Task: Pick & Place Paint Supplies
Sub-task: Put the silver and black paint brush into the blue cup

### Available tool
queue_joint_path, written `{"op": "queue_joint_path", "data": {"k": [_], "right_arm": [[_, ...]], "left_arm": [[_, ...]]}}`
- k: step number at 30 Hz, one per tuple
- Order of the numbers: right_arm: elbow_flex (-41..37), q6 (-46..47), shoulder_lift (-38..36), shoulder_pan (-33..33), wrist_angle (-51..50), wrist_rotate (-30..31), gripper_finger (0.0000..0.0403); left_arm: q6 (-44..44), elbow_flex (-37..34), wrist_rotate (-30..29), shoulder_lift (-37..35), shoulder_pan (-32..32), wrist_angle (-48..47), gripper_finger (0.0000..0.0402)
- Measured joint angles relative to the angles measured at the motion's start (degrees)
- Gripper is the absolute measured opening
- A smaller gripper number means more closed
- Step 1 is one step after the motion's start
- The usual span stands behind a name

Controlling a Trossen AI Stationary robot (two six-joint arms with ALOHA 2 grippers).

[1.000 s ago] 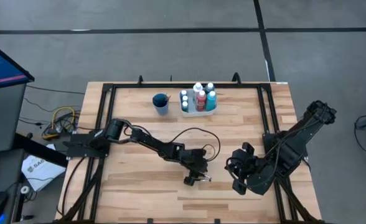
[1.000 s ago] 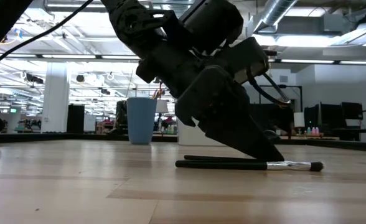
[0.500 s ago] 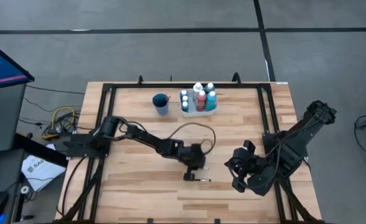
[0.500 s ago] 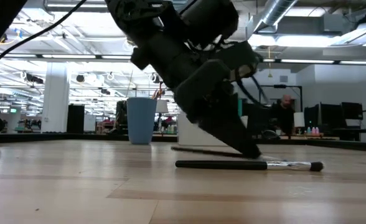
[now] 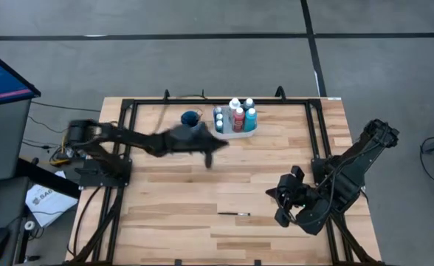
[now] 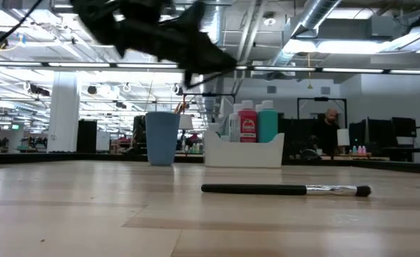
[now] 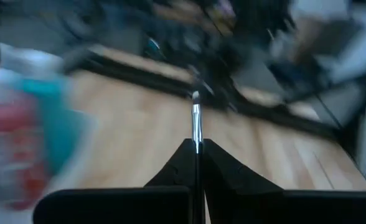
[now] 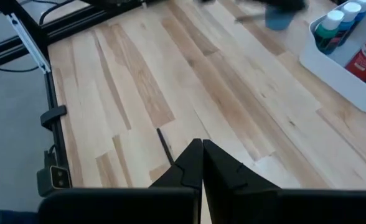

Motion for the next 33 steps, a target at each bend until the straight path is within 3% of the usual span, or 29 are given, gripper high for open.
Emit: {"op": "queue_joint_path", "data": {"k": [6, 11, 17, 22, 33], "right_arm": [[0.00, -0.49, 0.00, -0.92, -0.08, 1.48, 0.0000], [0.00, -1.11, 0.02, -2.30, -0.21, 1.53, 0.0000], [0.00, -1.11, 0.02, -3.23, -0.27, 1.52, 0.0000], [0.00, -1.11, 0.02, -3.23, -0.79, 1.52, 0.0000], [0.00, -1.07, 0.02, -3.23, -1.83, 1.66, 0.0000]], "left_arm": [[-0.24, -12.86, -3.98, -16.07, 9.62, 10.92, 0.0001], [-0.02, -18.12, -4.22, -21.33, 18.03, 17.52, 0.0001], [-2.98, -22.87, -2.02, -17.84, 23.94, 32.72, 0.0001], [-4.17, -24.84, -1.87, -11.71, 24.64, 41.40, 0.0001], [-1.50, -24.59, -1.55, -0.83, 25.78, 47.57, 0.0003]]}}
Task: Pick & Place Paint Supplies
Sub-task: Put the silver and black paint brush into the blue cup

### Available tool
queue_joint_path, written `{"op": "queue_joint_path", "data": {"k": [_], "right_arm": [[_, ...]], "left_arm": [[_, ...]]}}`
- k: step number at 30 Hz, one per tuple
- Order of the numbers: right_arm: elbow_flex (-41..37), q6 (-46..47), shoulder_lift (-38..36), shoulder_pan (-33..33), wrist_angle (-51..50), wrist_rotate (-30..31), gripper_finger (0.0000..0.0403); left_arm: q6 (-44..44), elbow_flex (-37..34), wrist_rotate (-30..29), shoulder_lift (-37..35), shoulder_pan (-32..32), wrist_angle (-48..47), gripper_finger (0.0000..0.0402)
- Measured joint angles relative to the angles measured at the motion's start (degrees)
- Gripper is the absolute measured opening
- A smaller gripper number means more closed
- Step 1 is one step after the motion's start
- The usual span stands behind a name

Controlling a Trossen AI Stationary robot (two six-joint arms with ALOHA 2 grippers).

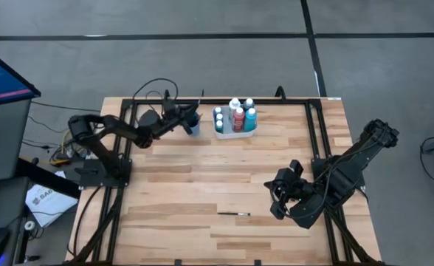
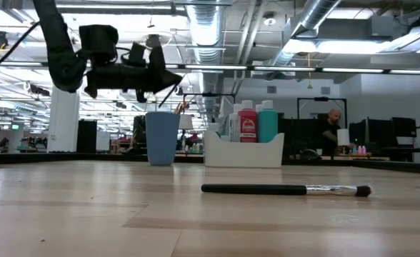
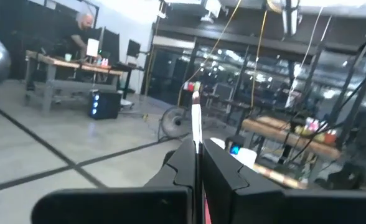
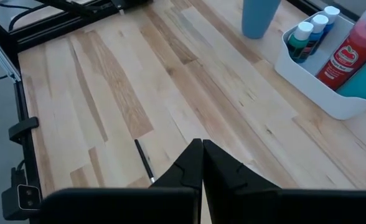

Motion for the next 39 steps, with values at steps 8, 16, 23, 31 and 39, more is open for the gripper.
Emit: {"op": "queue_joint_path", "data": {"k": [8, 16, 23, 31, 39], "right_arm": [[0.00, 0.15, 0.00, -0.47, -0.92, 0.00, 0.0000], [-0.02, 0.16, 0.00, -2.34, -2.99, -0.23, 0.0000], [-0.02, 0.13, 0.00, -3.04, -3.84, -0.38, 0.0000], [-0.02, 0.12, 0.00, -2.99, -3.97, -0.42, 0.0000], [-0.02, 0.63, 0.00, -3.55, -5.36, -5.41, 0.0000]], "left_arm": [[0.69, 0.02, 0.98, 4.45, -0.02, 1.11, 0.0004], [4.96, -0.03, 2.62, 4.19, -0.07, 0.41, 0.0039], [6.71, -0.07, 3.19, 4.19, -0.09, -0.12, 0.0116], [0.73, 1.48, 13.18, -7.04, -5.32, -13.02, 0.0147], [3.90, 11.74, 10.18, -22.47, -25.11, -59.16, 0.0148]]}}
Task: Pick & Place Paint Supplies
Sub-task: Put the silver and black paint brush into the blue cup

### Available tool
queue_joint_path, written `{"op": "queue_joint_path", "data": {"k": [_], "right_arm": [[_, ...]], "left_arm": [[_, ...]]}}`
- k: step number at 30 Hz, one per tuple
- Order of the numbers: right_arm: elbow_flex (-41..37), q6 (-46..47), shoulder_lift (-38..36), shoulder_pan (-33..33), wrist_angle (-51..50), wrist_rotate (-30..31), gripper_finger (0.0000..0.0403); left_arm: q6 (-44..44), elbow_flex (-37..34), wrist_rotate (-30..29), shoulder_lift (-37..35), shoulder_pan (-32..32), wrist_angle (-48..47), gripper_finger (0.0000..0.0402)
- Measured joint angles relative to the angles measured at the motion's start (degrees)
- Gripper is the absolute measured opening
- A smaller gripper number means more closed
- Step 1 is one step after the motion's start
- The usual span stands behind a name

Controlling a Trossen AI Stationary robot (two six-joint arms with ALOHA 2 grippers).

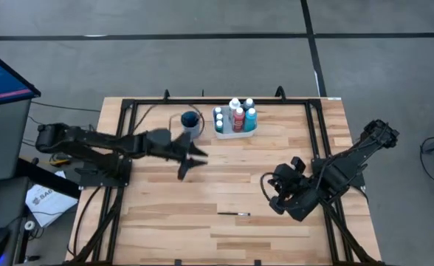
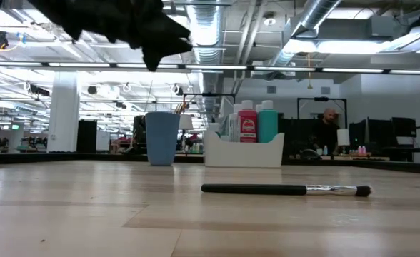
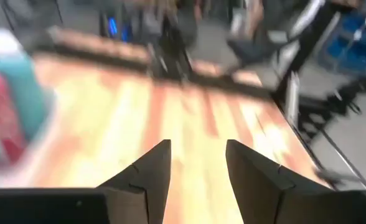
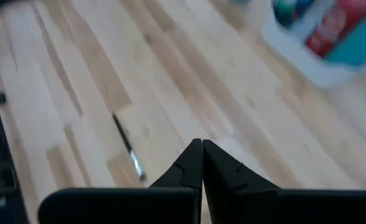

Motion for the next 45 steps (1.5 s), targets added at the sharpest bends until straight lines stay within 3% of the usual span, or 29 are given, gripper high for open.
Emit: {"op": "queue_joint_path", "data": {"k": [3, 8, 14, 18, 26, 30, 32, 37, 45], "right_arm": [[0.00, 3.31, 0.53, -1.42, -3.32, -5.00, 0.0000], [-0.07, 3.93, 2.73, -2.70, -6.09, -7.69, 0.0000], [0.03, -3.49, 7.94, -2.92, -3.00, -12.61, 0.0000], [-0.07, -7.96, 14.24, -3.10, -2.08, -16.90, 0.0000], [-0.02, -16.99, 24.79, -3.64, 11.59, -23.69, 0.0005], [-0.01, -17.00, 31.49, -5.57, 14.48, -34.43, 0.0012], [-0.04, -17.18, 34.76, -6.06, 18.64, -36.93, 0.0008], [0.36, -16.64, 38.95, -7.02, 21.99, -39.07, 0.0003], [0.79, -21.21, 38.73, -11.49, 22.61, -41.40, 0.0001]], "left_arm": [[-3.89, 2.55, -1.81, -0.26, -5.92, -8.10, 0.0148], [-6.81, 4.42, -4.65, 3.95, -13.33, -10.04, 0.0148], [-8.52, 7.76, -9.27, 11.28, -16.82, -9.40, 0.0148], [-11.22, 8.76, -9.37, 12.03, -17.41, -8.91, 0.0148], [-11.48, 8.74, -9.30, 8.01, -18.98, -9.75, 0.0155], [-11.45, 8.74, -8.59, 4.35, -20.50, -11.75, 0.0159], [-11.25, 8.69, -8.09, 1.93, -21.53, -14.50, 0.0159], [-11.19, 8.65, -7.97, -4.47, -24.48, -18.94, 0.0159], [-11.06, 8.63, -9.33, -11.54, -26.84, -20.68, 0.0155]]}}
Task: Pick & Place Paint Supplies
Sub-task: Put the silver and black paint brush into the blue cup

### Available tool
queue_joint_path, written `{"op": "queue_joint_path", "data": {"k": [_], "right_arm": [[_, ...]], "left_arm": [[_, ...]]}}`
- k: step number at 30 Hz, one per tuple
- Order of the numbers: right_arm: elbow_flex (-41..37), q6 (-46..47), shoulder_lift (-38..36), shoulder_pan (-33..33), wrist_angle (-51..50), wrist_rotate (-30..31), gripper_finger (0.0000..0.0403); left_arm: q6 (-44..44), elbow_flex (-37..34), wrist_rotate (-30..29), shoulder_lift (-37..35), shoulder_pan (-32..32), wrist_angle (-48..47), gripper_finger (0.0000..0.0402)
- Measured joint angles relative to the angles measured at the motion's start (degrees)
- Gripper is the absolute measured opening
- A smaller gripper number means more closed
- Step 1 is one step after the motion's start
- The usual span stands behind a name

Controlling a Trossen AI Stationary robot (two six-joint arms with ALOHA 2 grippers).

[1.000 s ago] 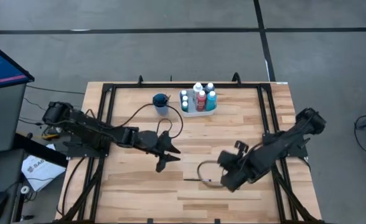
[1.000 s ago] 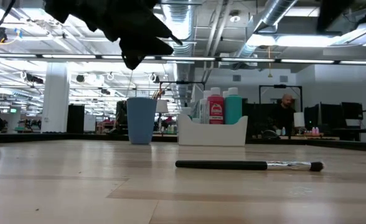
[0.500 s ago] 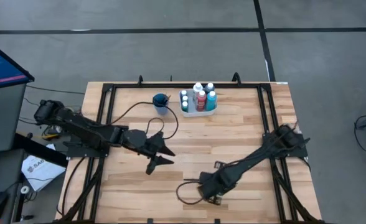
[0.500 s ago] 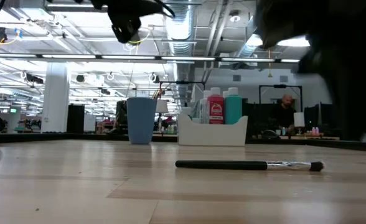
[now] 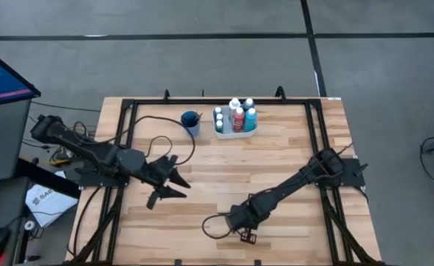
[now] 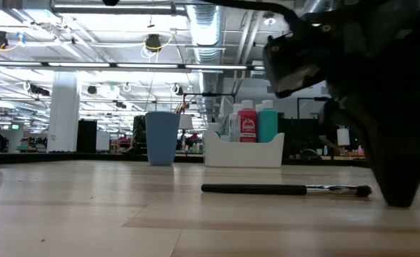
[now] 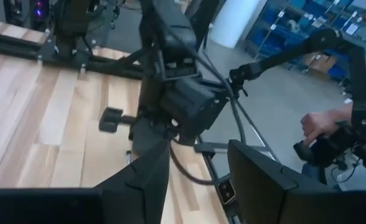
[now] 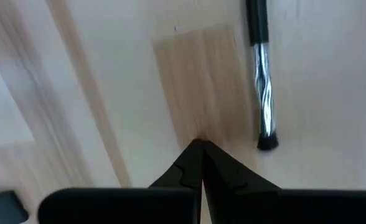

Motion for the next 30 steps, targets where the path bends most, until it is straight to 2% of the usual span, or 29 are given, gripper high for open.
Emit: {"op": "queue_joint_path", "data": {"k": [11, 20, 25, 30], "right_arm": [[1.73, -7.28, 0.43, -4.90, 4.10, 3.59, 0.0001], [2.34, -10.56, 0.48, -8.57, 9.35, 3.98, 0.0000], [5.05, -11.87, -1.53, -8.49, 5.10, 3.14, 0.0000], [5.79, -7.53, -9.45, -5.09, -3.21, 3.29, 0.0000]], "left_arm": [[0.00, -0.04, -0.26, -0.27, 0.07, -2.46, 0.0148], [0.00, -0.02, -1.72, -0.23, 0.07, -2.59, 0.0147], [-0.21, -0.02, -6.20, -0.23, 0.09, -3.66, 0.0147], [-0.41, 0.04, -13.17, 2.49, 0.89, -5.40, 0.0147]]}}
